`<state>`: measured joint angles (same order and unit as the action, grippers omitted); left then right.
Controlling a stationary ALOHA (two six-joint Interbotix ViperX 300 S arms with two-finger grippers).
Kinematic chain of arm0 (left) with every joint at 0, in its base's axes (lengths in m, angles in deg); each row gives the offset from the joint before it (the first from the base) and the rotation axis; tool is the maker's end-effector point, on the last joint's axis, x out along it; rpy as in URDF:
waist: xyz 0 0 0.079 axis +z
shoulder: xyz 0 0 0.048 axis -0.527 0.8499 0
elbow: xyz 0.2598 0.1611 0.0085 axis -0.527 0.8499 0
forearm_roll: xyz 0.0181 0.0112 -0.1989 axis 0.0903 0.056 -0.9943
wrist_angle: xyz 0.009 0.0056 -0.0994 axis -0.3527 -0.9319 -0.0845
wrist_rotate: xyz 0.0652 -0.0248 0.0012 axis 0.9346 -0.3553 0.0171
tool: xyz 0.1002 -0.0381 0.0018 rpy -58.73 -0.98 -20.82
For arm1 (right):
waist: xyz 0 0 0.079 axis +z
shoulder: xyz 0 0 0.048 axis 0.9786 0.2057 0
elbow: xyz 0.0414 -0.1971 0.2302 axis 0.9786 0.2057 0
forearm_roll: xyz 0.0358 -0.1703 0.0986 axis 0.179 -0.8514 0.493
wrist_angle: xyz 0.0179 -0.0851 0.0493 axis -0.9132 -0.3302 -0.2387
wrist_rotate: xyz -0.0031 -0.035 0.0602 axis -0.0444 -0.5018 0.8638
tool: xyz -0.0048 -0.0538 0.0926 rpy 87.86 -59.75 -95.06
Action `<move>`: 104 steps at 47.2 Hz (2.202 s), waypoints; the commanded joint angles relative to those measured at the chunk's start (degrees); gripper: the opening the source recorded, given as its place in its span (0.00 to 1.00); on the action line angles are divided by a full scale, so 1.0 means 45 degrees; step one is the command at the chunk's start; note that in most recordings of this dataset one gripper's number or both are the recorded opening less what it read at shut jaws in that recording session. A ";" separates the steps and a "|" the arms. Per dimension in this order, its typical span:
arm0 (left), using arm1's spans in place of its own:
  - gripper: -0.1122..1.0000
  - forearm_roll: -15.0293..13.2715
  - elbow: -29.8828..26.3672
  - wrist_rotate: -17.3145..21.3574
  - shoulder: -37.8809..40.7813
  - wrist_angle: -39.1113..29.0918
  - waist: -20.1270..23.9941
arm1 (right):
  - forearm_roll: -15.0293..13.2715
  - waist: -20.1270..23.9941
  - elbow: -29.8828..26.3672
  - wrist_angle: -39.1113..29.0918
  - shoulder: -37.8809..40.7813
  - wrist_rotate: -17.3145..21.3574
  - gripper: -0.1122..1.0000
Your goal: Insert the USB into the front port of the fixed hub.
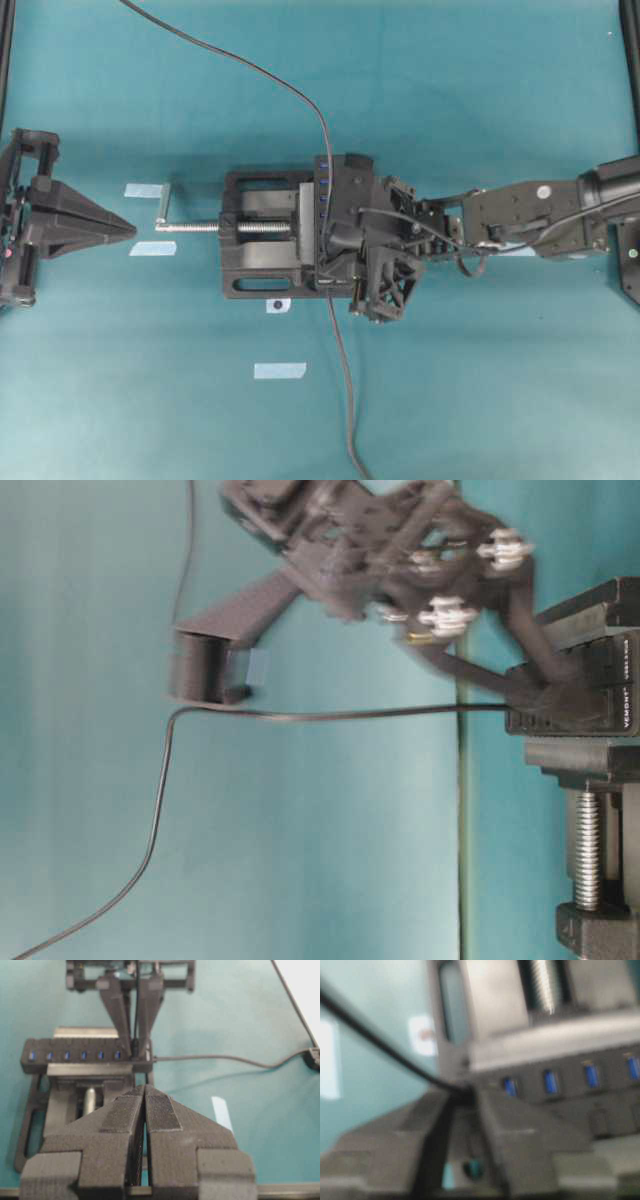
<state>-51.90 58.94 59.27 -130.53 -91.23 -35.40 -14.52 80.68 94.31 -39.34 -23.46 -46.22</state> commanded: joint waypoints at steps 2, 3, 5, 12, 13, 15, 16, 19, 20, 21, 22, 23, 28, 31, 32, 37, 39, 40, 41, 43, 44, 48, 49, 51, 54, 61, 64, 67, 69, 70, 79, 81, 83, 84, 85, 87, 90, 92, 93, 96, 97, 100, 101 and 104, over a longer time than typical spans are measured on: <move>0.10 0.0020 -0.0137 -0.0020 0.0059 0.0156 0.0000 | 0.0020 0.0137 -0.0117 -0.0020 -0.0215 0.0098 0.44; 0.10 0.0020 -0.0137 0.0000 0.0059 0.0137 0.0000 | 0.0020 0.0117 -0.0137 -0.0020 -0.0215 0.0098 0.47; 0.10 0.0020 -0.0137 -0.0020 0.0059 0.0137 0.0000 | 0.0020 0.0117 -0.0176 -0.0020 -0.0234 0.0098 0.54; 0.10 0.0020 -0.0137 -0.0039 0.0059 0.0156 0.0000 | 0.0020 0.0020 -0.0312 -0.0059 -0.0273 0.0117 0.73; 0.10 0.0020 -0.0137 -0.0059 0.0059 0.0137 0.0000 | 0.0020 0.0020 -0.0332 -0.0078 -0.0273 0.0117 0.74; 0.10 0.0020 -0.0137 -0.0176 0.0039 0.0137 0.0000 | 0.0020 0.0020 -0.0391 -0.0078 -0.0293 0.0098 0.75; 0.10 0.0020 -0.0137 -0.0195 0.0039 0.0137 0.0000 | 0.0000 0.0000 -0.0391 -0.0078 -0.0312 0.0098 0.75; 0.10 0.0020 -0.0137 -0.0293 0.0020 0.0117 0.0000 | -0.0098 -0.0020 -0.0430 -0.0098 -0.0391 0.0098 0.76; 0.10 0.0020 -0.0137 -0.0312 0.0020 0.0137 0.0000 | -0.0117 -0.0020 -0.0430 -0.0098 -0.0410 0.0098 0.76; 0.10 0.0020 -0.0137 -0.0312 0.0020 0.0117 0.0000 | -0.0117 -0.0039 -0.0430 -0.0098 -0.0449 0.0098 0.76; 0.10 0.0020 -0.0137 -0.0332 0.0020 0.0117 0.0000 | -0.0117 -0.0078 -0.0430 -0.0098 -0.0488 0.0098 0.76; 0.10 0.0020 -0.0137 -0.0312 0.0000 0.0117 0.0000 | -0.0137 -0.0098 -0.0430 -0.0117 -0.0527 0.0098 0.76; 0.10 0.0020 -0.0137 -0.0332 0.0000 0.0117 0.0000 | -0.0156 -0.0156 -0.0410 -0.0117 -0.0762 0.0078 0.76; 0.10 0.0020 -0.0137 -0.0332 0.0000 0.0117 0.0000 | -0.0156 -0.0176 -0.0371 -0.0117 -0.0937 0.0059 0.76; 0.10 0.0020 -0.0137 -0.0332 0.0000 0.0117 0.0000 | -0.0156 -0.0176 -0.0352 -0.0117 -0.0977 0.0059 0.76; 0.11 0.0000 -0.0156 -0.0332 0.0000 0.0117 0.0000 | -0.0156 -0.0176 -0.0176 -0.0137 -0.1230 0.0059 0.76; 0.11 0.0020 -0.0176 -0.0332 0.0000 0.0137 0.0000 | -0.0156 -0.0176 -0.0078 -0.0137 -0.1367 0.0059 0.76; 0.11 0.0020 -0.0176 -0.0332 0.0000 0.0195 0.0000 | -0.0156 -0.0176 -0.0039 -0.0156 -0.1426 0.0059 0.76; 0.10 0.0020 -0.0195 -0.0332 0.0000 0.0195 0.0000 | -0.0156 -0.0156 0.0039 -0.0137 -0.1484 0.0059 0.76; 0.10 0.0020 -0.0195 -0.0332 0.0000 0.0195 0.0000 | -0.0156 -0.0176 0.0137 -0.0098 -0.1582 0.0059 0.76; 0.10 0.0020 -0.0195 -0.0332 0.0000 0.0195 0.0000 | -0.0156 -0.0156 0.0195 -0.0078 -0.1660 0.0078 0.76; 0.10 0.0020 -0.0156 -0.0332 -0.0078 0.0195 0.0000 | -0.0156 -0.0156 0.0410 -0.0059 -0.1895 0.0078 0.76; 0.10 0.0020 -0.0176 -0.0332 -0.0078 0.0195 0.0000 | -0.0156 -0.0176 0.0469 -0.0059 -0.1953 0.0078 0.76; 0.10 0.0020 -0.0156 -0.0332 -0.0098 0.0195 0.0000 | -0.0156 -0.0176 0.0586 -0.0020 -0.2148 0.0078 0.76; 0.10 0.0020 -0.0176 -0.0332 -0.0098 0.0195 0.0000 | -0.0156 -0.0176 0.0742 0.0078 -0.2344 0.0078 0.76; 0.10 0.0020 -0.0156 -0.0352 -0.0098 0.0156 0.0000 | -0.0156 -0.0156 0.0977 0.0254 -0.2852 0.0078 0.76; 0.10 0.0020 -0.0156 -0.0352 -0.0098 0.0156 0.0000 | -0.0156 -0.0176 0.1113 0.0254 -0.3105 0.0078 0.76; 0.10 0.0020 -0.0156 -0.0352 -0.0098 0.0156 0.0000 | -0.0156 -0.0176 0.1270 0.0254 -0.3340 0.0059 0.76; 0.10 0.0020 -0.0156 -0.0371 -0.0098 0.0156 0.0000 | -0.0156 -0.0176 0.1367 0.0254 -0.3477 0.0078 0.76; 0.10 0.0020 -0.0137 -0.0371 -0.0098 0.0156 0.0000 | -0.0156 -0.0176 0.1426 0.0273 -0.3574 0.0078 0.76; 0.10 0.0020 -0.0137 -0.0371 -0.0098 0.0156 0.0000 | -0.0156 -0.0176 0.1914 0.0449 -0.4102 0.0078 0.76; 0.10 0.0020 -0.0117 -0.0371 -0.0117 0.0137 0.0000 | -0.0156 -0.0156 0.2012 0.0586 -0.4160 0.0098 0.76; 0.10 0.0020 -0.0137 -0.0371 -0.0098 0.0137 0.0000 | -0.0156 -0.0156 0.2090 0.0762 -0.4219 0.0117 0.76; 0.10 0.0020 -0.0137 -0.0371 -0.0098 0.0137 0.0000 | -0.0156 -0.0156 0.2129 0.0840 -0.4258 0.0117 0.76; 0.10 0.0020 -0.0117 -0.0371 -0.0117 0.0137 0.0000 | -0.0156 -0.0156 0.2168 0.0918 -0.4277 0.0137 0.76; 0.10 0.0020 -0.0117 -0.0371 -0.0098 0.0137 0.0000 | -0.0137 -0.0156 0.2266 0.1055 -0.4375 0.0137 0.76; 0.10 0.0020 -0.0117 -0.0371 -0.0098 0.0137 0.0000 | -0.0137 -0.0176 0.2422 0.1230 -0.4512 0.0137 0.76; 0.10 0.0020 -0.0098 -0.0371 -0.0117 0.0137 0.0000 | -0.0137 -0.0176 0.2539 0.1348 -0.4609 0.0137 0.76; 0.10 0.0020 -0.0098 -0.0371 -0.0117 0.0137 0.0000 | -0.0137 -0.0176 0.2617 0.1426 -0.4687 0.0117 0.76; 0.10 0.0020 -0.0098 -0.0371 -0.0117 0.0137 0.0000 | -0.0137 -0.0195 0.2813 0.1543 -0.4863 0.0137 0.76; 0.10 0.0020 -0.0098 -0.0371 -0.0098 0.0137 0.0000 | -0.0137 -0.0195 0.2871 0.1582 -0.4941 0.0137 0.76; 0.10 0.0020 -0.0098 -0.0371 -0.0117 0.0137 -0.0020 | -0.0137 -0.0215 0.3027 0.1641 -0.5156 0.0137 0.76; 0.10 0.0020 -0.0098 -0.0371 -0.0098 0.0137 0.0000 | -0.0137 -0.0234 0.3086 0.1660 -0.5215 0.0137 0.76; 0.10 0.0020 -0.0078 -0.0371 -0.0098 0.0137 0.0000 | -0.0117 -0.0273 0.3242 0.1660 -0.5449 0.0137 0.76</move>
<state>-51.99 59.12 57.69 -131.24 -90.97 -35.32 -15.13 79.80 108.90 -32.49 -45.79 -46.13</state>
